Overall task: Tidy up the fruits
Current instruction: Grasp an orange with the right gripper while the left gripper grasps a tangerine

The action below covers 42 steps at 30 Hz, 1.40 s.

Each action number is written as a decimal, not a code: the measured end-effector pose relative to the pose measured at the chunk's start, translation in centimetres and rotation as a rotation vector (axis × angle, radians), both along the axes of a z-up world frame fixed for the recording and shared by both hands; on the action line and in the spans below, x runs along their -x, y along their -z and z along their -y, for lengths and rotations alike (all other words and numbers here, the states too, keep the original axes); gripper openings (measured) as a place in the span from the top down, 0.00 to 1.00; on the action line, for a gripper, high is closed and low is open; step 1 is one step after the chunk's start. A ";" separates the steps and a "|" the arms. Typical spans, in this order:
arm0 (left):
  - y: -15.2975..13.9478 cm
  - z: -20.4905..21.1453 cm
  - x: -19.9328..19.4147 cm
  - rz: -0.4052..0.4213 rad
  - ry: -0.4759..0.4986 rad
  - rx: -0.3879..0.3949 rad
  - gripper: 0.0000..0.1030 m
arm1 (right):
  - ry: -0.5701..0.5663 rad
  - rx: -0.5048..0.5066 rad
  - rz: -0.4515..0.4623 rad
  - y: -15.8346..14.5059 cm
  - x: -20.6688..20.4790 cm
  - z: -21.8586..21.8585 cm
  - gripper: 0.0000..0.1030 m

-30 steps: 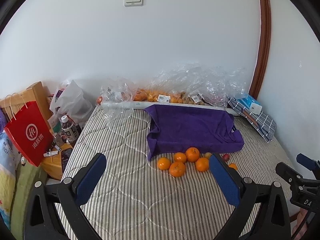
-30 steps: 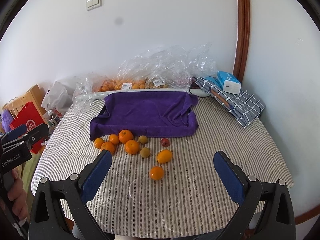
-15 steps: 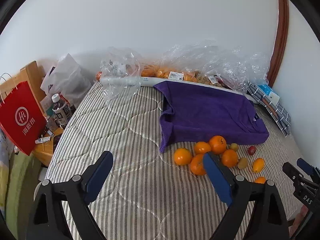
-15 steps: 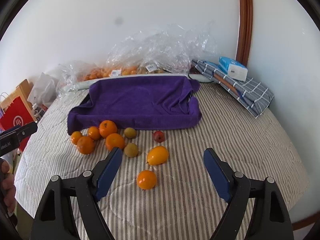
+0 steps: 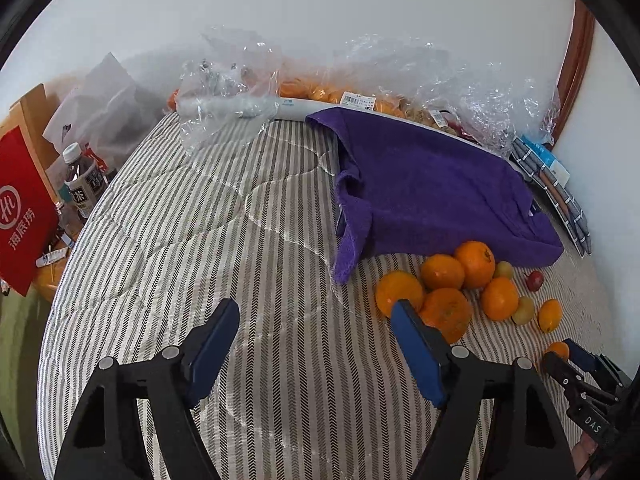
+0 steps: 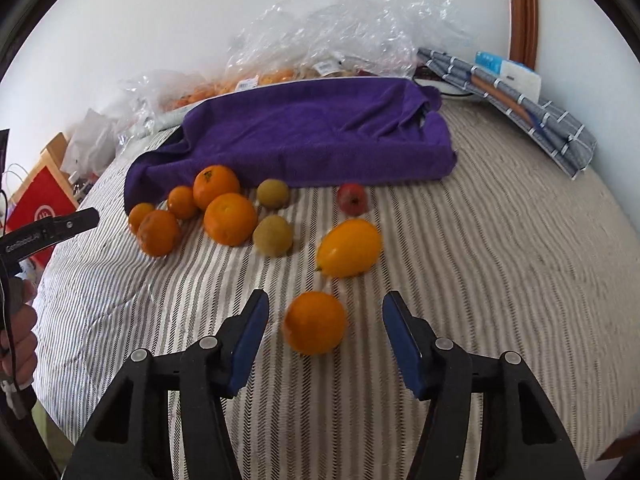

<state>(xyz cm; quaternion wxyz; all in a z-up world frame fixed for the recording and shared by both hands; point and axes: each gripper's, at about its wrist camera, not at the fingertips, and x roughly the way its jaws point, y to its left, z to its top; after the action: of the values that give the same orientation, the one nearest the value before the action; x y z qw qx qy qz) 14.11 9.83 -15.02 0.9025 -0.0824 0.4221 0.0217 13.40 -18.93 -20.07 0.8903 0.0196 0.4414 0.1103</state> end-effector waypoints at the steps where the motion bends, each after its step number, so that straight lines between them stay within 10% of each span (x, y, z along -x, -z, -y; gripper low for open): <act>1: 0.2 0.0 -0.1 -0.006 0.009 0.002 0.26 | -0.005 0.000 -0.002 0.3 0.0 -0.3 0.42; 11: 1.4 -0.2 -0.1 -0.028 0.018 -0.020 0.25 | -0.006 0.061 0.030 0.8 -0.2 -1.5 0.44; 19: 1.9 -0.7 0.5 -0.032 0.009 0.004 0.25 | -0.012 0.061 0.045 0.8 0.0 -1.6 0.69; 31: 1.7 3.1 -1.3 -0.004 0.094 0.002 0.27 | -0.013 0.057 0.049 0.9 1.2 0.0 0.69; 42: 3.0 4.7 -3.1 -0.001 0.139 0.018 0.66 | -0.028 0.070 0.085 1.5 2.5 0.7 0.68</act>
<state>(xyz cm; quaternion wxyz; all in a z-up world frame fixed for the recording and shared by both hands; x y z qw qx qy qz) 17.25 5.11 -18.02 0.9010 -0.0607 0.4273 -0.0447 10.93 -19.58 -21.52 0.9067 -0.0226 0.4071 0.1081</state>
